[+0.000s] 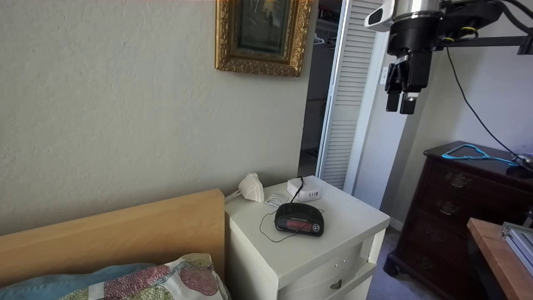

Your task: Move the white object to the left

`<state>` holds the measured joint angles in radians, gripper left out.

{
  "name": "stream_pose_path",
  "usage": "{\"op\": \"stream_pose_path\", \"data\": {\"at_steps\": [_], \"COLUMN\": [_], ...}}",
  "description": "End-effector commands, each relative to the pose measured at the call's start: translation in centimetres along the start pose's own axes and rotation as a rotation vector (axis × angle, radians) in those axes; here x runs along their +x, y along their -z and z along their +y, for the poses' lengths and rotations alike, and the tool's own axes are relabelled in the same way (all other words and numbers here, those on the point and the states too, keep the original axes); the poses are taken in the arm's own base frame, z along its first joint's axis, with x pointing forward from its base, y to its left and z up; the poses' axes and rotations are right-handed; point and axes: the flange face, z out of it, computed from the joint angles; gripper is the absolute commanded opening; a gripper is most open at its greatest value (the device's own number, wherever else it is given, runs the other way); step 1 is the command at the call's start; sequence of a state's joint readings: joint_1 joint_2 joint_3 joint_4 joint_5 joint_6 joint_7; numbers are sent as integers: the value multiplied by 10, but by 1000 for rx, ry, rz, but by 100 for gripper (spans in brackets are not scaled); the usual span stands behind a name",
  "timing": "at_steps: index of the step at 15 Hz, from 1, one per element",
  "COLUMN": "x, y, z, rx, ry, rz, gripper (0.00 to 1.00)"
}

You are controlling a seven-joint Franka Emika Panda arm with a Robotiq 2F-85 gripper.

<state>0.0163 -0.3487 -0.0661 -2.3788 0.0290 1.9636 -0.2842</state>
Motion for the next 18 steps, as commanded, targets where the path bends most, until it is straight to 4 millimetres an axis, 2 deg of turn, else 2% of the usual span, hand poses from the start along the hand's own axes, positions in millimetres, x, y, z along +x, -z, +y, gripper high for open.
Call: {"op": "stream_pose_path", "data": {"at_steps": [1, 7, 9, 11, 14, 18], "x": [0, 1, 10, 27, 60, 93], "y": [0, -1, -5, -8, -24, -52], "z": [0, -2, -7, -14, -22, -10], "rx": [0, -3, -9, -21, -43, -43], "ry": [0, 8, 21, 18, -30, -159], "rz": [-1, 7, 27, 92, 172, 183], "gripper": [100, 100, 100, 100, 100, 100]}}
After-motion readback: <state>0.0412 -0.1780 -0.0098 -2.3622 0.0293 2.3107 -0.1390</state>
